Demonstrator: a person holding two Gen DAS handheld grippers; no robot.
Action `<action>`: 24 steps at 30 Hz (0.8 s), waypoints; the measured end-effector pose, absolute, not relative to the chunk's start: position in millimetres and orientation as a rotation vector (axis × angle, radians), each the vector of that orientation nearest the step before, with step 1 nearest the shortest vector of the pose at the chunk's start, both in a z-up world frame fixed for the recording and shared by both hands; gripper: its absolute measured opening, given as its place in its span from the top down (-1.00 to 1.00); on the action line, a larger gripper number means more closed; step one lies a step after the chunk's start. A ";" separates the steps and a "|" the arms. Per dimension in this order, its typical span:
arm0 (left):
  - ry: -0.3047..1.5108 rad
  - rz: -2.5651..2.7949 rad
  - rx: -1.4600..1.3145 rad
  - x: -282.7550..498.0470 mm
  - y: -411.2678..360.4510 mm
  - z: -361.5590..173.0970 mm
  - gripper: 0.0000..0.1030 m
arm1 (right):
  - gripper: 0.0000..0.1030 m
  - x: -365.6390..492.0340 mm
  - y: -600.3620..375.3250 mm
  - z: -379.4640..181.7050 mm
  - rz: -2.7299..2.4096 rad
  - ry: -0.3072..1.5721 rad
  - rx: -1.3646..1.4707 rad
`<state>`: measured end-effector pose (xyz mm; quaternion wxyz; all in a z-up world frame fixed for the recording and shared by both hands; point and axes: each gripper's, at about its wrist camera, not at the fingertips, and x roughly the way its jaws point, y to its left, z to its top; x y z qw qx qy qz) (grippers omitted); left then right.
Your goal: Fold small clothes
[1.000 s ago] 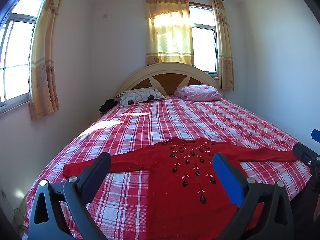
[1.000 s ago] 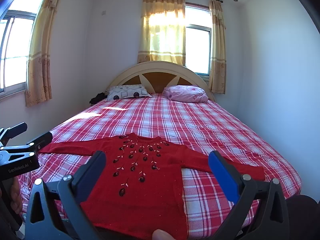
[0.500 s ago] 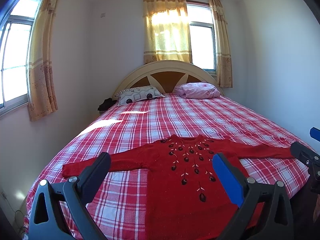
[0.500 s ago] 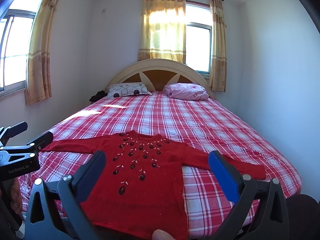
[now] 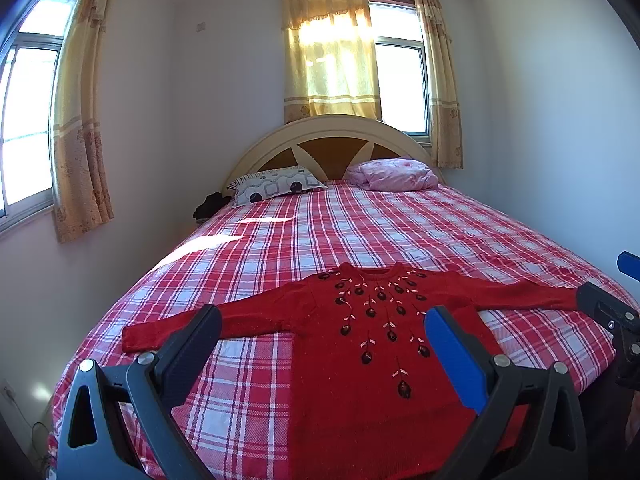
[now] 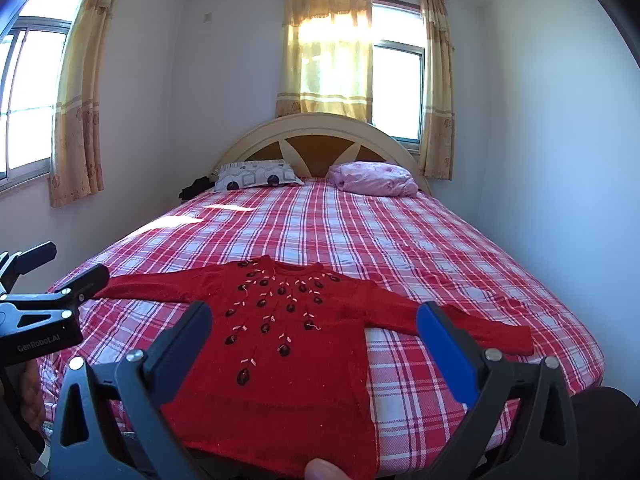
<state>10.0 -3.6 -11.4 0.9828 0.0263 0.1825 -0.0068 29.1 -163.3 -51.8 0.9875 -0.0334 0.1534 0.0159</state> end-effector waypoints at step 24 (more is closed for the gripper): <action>0.379 -0.011 0.060 12.4 -5.2 -16.6 -0.97 | -1.00 32.1 -165.2 -54.3 0.026 0.322 -0.068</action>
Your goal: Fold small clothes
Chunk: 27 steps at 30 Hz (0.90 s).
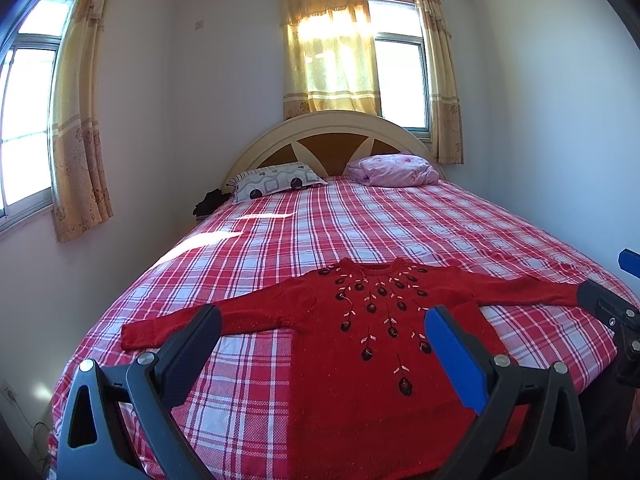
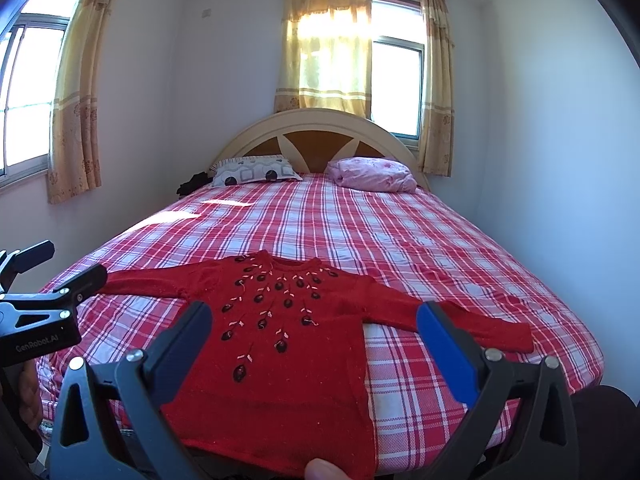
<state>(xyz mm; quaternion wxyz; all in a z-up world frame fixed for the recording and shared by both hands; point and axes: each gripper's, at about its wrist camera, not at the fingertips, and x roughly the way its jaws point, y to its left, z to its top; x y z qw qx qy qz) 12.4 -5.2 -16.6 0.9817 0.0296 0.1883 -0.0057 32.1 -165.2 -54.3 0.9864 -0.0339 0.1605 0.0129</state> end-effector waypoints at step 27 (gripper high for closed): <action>0.589 0.005 0.055 83.3 -10.3 -106.0 -0.97 | -1.00 91.9 -197.9 -120.0 0.056 0.500 -0.013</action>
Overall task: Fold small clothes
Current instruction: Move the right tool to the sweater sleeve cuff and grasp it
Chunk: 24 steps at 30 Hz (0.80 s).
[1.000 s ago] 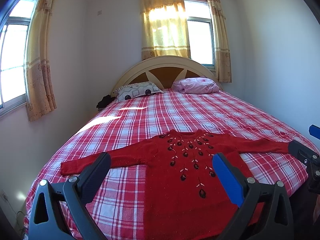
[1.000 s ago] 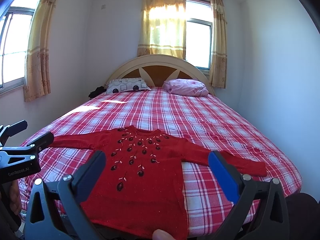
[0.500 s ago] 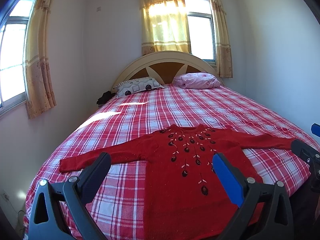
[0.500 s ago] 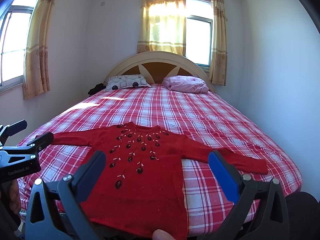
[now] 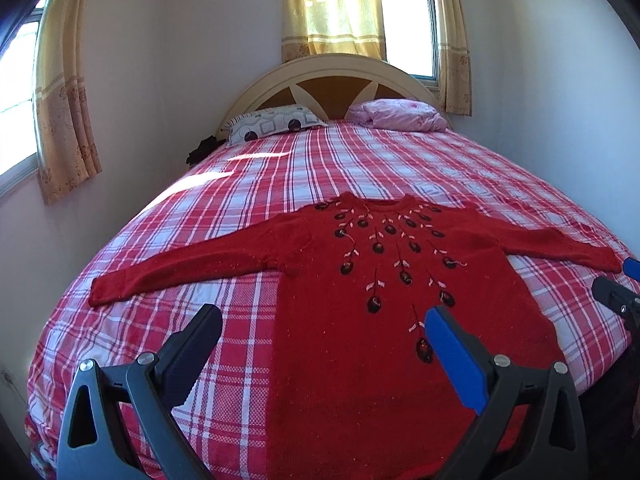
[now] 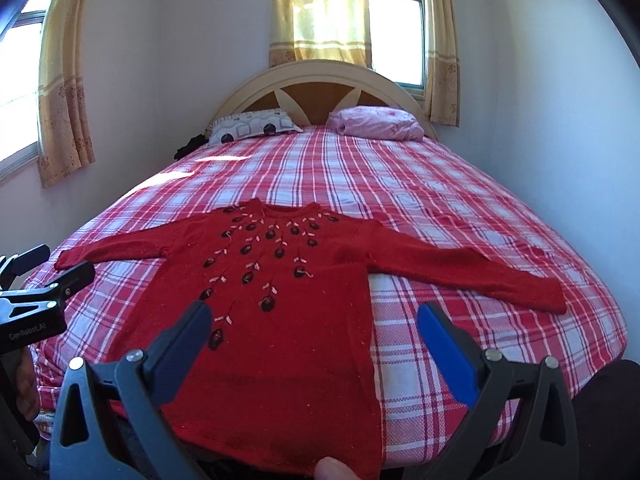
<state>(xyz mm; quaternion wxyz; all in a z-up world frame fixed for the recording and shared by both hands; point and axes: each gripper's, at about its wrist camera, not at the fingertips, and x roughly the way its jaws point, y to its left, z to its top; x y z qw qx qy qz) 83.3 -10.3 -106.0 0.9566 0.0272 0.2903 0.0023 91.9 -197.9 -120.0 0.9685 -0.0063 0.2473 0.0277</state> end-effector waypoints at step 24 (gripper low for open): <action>0.691 0.077 0.127 120.4 -2.6 -165.5 -0.97 | -0.66 122.1 -497.1 -194.5 -0.388 0.613 0.615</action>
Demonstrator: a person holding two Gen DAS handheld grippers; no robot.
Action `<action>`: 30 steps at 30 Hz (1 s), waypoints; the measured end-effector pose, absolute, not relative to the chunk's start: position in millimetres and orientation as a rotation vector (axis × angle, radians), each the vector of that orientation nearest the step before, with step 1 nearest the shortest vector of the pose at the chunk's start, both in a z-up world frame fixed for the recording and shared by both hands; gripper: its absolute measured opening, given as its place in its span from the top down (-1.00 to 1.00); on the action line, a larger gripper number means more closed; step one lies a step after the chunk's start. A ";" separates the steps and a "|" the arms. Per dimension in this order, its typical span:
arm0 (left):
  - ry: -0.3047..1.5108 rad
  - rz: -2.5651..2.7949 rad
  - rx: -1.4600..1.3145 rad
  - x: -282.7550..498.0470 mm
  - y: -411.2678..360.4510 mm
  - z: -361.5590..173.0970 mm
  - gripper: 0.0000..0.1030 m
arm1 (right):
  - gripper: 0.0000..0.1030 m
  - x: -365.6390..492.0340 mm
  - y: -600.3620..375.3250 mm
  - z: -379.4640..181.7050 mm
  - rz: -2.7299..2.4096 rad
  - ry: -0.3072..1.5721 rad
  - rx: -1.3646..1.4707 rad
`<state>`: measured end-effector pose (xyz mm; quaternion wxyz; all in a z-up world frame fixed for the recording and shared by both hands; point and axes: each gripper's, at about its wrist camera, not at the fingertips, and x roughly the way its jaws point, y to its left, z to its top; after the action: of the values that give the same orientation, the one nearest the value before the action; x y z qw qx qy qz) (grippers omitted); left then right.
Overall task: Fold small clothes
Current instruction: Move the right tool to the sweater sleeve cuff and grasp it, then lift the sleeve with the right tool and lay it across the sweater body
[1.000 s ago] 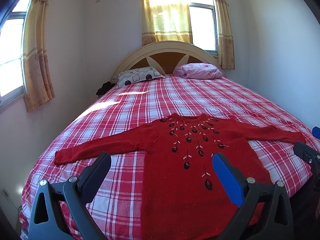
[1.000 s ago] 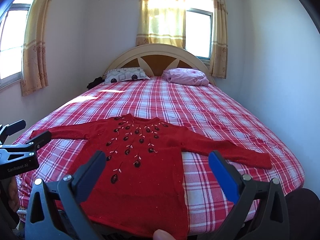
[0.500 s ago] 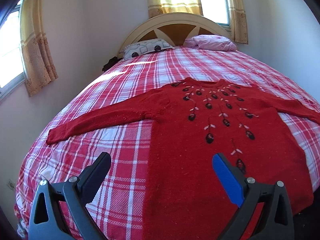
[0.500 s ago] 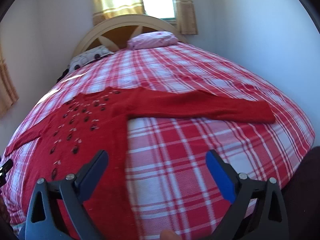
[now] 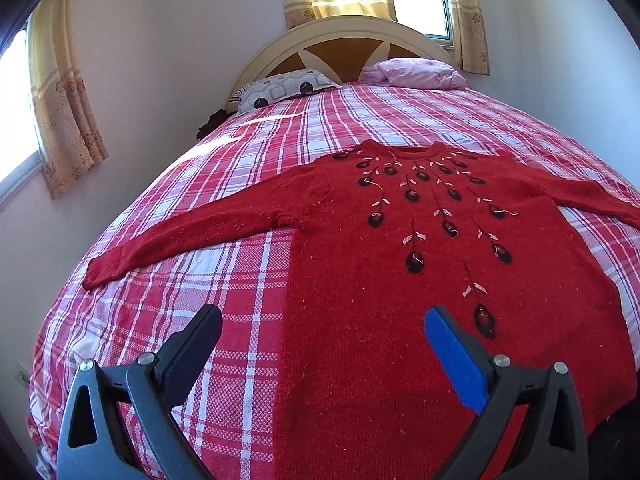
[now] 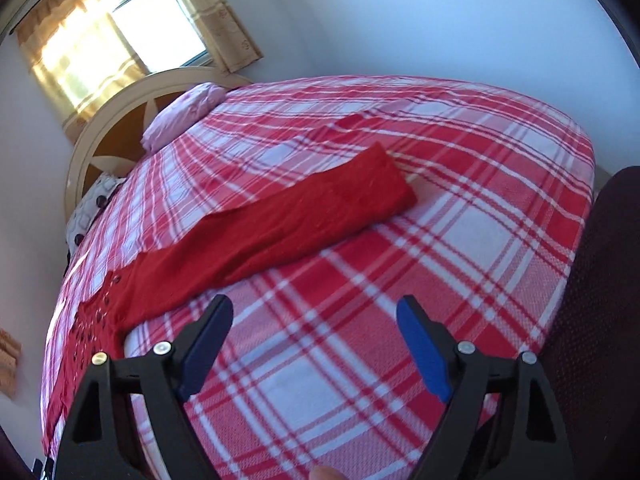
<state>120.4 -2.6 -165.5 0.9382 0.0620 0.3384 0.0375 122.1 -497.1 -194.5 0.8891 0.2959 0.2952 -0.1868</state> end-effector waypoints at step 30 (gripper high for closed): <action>0.719 0.098 0.131 151.0 11.8 -183.2 -0.97 | 0.58 188.1 -568.8 -208.2 -0.431 0.644 0.714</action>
<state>151.0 11.8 -183.2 0.9328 0.0642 0.3514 0.0477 188.1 -568.8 -208.2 0.8644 0.3406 0.3074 -0.2057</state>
